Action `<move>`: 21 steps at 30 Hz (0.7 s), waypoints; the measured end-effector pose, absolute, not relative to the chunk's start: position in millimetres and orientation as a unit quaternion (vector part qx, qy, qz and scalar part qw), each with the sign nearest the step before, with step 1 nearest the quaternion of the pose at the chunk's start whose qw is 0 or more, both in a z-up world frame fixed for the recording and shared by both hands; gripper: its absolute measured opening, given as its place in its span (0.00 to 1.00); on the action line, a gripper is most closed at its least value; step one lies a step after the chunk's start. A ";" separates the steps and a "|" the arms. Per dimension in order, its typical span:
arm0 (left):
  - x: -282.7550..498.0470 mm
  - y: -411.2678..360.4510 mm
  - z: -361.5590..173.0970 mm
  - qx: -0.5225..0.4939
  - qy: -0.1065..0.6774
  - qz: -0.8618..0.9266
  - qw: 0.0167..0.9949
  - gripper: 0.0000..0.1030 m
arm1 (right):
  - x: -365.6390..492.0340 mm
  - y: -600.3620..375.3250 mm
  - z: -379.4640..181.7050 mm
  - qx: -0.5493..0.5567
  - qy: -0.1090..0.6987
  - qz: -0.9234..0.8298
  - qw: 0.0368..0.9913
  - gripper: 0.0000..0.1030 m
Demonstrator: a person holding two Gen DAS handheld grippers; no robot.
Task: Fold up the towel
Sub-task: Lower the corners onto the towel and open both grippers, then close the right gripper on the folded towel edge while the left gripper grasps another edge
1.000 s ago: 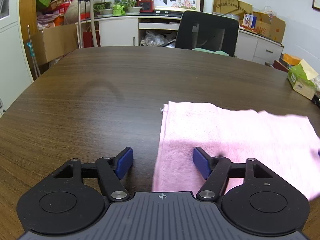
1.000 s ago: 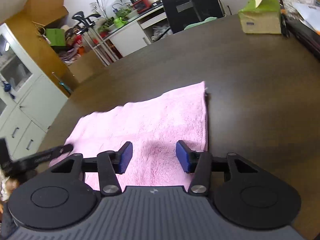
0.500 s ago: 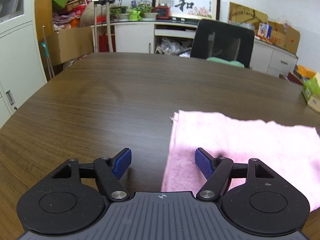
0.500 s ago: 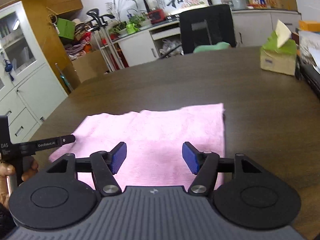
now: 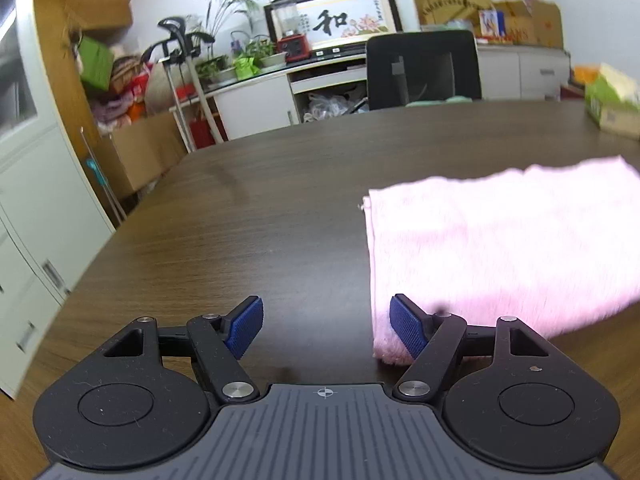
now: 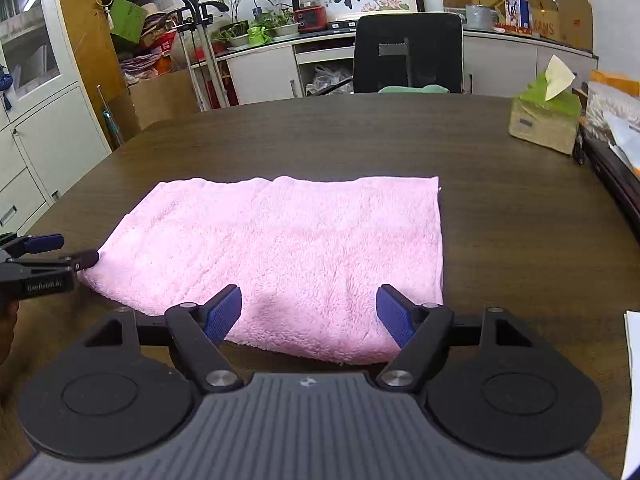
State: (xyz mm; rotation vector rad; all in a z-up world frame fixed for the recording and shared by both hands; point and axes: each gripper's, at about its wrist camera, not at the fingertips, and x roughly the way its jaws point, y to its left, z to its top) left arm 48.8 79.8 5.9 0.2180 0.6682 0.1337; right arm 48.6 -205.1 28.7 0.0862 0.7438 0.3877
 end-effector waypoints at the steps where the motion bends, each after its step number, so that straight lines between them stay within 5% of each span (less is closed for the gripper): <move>1: 49.3 79.4 5.7 0.108 0.327 0.065 0.936 0.70 | 49.0 -204.1 27.5 0.041 0.361 0.188 0.913 0.76; 11: 50.7 120.5 25.9 0.011 0.308 0.096 0.946 0.71 | 39.9 -180.9 40.0 0.022 0.313 0.221 0.923 0.77; 21: 53.4 163.9 35.3 -0.080 0.318 0.119 0.937 0.72 | 8.7 -46.1 45.8 -0.148 0.251 0.336 0.896 0.71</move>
